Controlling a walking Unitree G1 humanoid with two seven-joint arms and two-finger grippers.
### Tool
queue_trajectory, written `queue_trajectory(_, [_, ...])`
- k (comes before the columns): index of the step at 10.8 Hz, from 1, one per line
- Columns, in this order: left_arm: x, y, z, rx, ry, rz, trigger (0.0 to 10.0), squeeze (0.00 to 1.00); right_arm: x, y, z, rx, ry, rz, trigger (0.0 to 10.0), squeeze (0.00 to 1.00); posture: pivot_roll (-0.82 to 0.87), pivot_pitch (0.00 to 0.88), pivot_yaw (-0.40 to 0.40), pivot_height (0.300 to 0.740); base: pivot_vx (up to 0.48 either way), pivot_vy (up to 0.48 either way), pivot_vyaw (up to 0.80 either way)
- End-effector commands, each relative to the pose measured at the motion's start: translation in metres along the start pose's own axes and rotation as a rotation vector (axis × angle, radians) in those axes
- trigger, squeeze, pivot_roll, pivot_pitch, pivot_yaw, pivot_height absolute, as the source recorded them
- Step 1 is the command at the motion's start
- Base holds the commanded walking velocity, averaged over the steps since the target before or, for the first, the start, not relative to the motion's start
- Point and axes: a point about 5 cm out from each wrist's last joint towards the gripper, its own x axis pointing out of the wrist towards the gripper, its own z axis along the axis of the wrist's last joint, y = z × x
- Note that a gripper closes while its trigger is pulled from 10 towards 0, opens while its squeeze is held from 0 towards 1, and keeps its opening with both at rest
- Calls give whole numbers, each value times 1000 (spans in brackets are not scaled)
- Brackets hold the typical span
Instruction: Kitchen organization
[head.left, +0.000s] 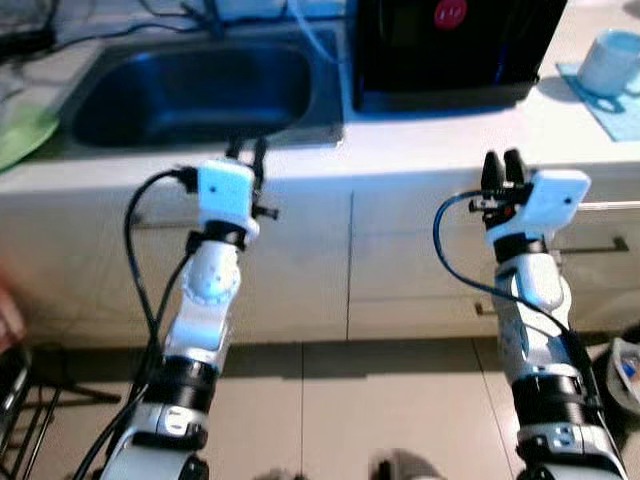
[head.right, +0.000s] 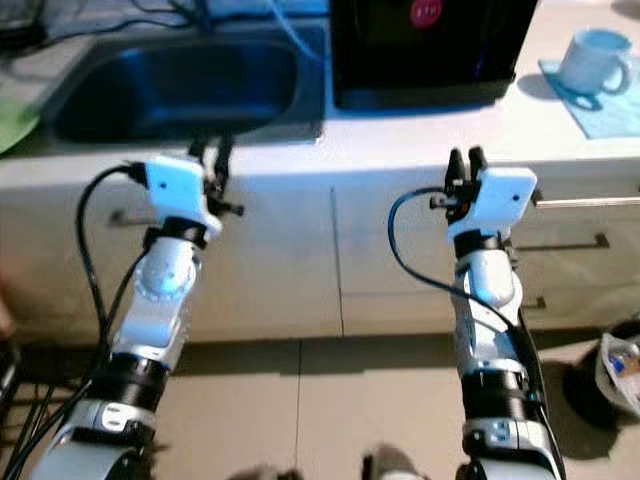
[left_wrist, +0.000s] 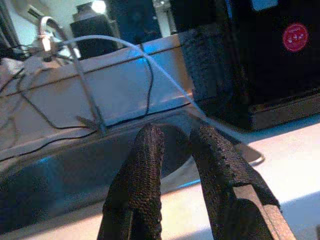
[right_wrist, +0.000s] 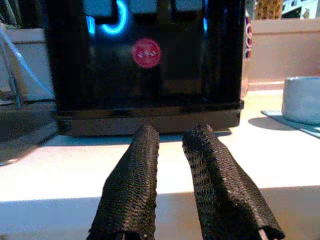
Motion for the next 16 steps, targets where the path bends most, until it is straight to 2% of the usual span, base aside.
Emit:
queue_trajectory(1, [1, 1, 3, 4, -10, 5, 10000, 0, -1, -5, 2, 3, -4, -15, 10000, 0, 5, 135, 68, 740, 446, 0, 0])
queue_trajectory(4, [2, 1, 2, 0, -5, 3, 10000, 0, 0, -4, 2, 5, -2, -13, 10000, 0, 4, 133, 69, 740, 446, 0, 0])
queue_trajectory(9, [-3, -5, -6, -11, 20, -15, 10000, 0, -4, 2, -5, 18, 19, 0, 10000, 0, 5, 138, 69, 740, 0, 0, 0])
queue_trajectory(12, [-2, -2, -3, -17, 1, -5, 10000, 0, -2, -1, -1, 16, 6, -8, 10000, 0, 5, 136, 68, 740, 0, 0, 0])
queue_trajectory(14, [-3, -4, -7, -40, 29, -1, 10000, 0, -3, 1, -2, 20, 9, -5, 10000, 0, 4, 137, 69, 740, 0, 0, 0])
queue_trajectory(16, [-3, -2, -9, -38, 40, 7, 10000, 0, -3, 0, -3, 19, 16, -5, 10000, 0, 4, 140, 68, 740, 0, 394, 0])
